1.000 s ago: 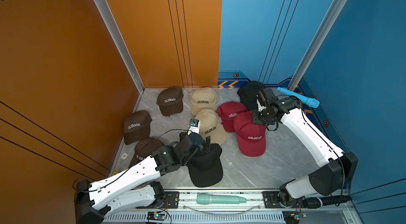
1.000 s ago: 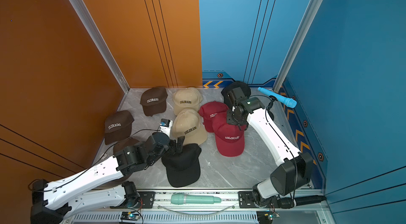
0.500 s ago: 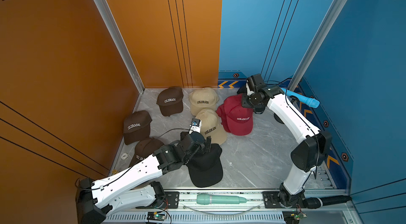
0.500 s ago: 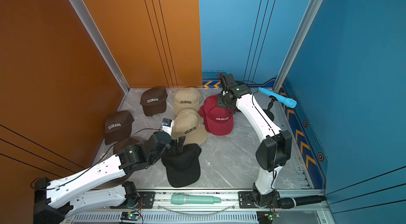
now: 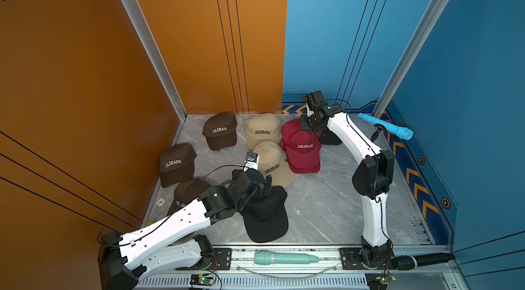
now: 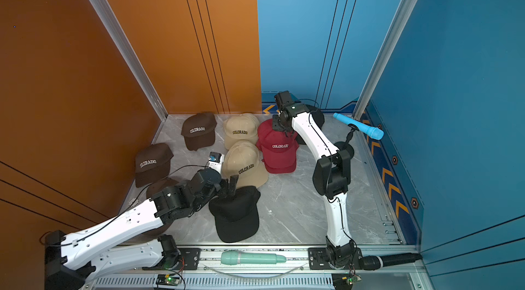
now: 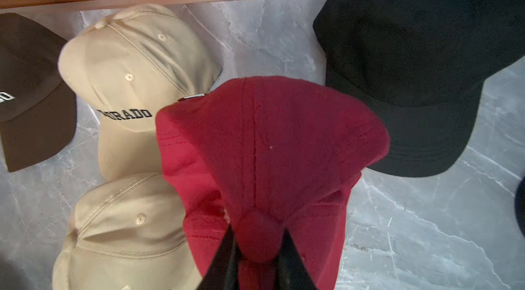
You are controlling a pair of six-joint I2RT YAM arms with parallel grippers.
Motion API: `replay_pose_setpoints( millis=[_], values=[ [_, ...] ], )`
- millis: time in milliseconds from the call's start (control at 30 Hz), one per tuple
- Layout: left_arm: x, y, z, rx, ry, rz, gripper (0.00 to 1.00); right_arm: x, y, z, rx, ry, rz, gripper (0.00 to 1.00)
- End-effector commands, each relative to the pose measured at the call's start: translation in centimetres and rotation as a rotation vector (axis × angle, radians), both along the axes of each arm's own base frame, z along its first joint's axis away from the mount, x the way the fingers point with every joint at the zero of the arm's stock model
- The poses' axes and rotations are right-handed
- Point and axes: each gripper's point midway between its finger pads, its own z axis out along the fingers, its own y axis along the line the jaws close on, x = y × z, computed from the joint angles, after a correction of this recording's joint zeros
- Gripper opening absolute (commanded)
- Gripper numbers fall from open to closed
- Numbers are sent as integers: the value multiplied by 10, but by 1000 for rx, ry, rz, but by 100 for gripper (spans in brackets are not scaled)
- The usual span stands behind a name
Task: Stack the baseball caps by color
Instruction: Place the baseball cap on the baseball cap.
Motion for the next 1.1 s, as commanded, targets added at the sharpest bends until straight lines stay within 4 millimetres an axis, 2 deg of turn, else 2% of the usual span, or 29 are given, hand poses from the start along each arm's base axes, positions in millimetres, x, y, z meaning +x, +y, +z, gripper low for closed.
replay_pose_setpoints(
  millis=[0,367,400,500,600,1067],
  values=[
    [1,5,6,-1,0,7,98,0,-6,2,-11,15,-9,23],
    [-2,12,6,-13,0,18,98,-1,5,-14,-29,57,12,27],
    [-3,12,6,-15,0,17,98,-2,6,-15,-29,61,15,29],
    [-4,14,6,-23,-1,20,98,-3,8,-18,-39,64,18,47],
    [-4,16,8,-27,-4,23,98,-3,10,-19,-38,65,22,55],
    [-5,20,7,-21,-4,31,98,-1,11,-39,-60,96,20,57]
  ],
)
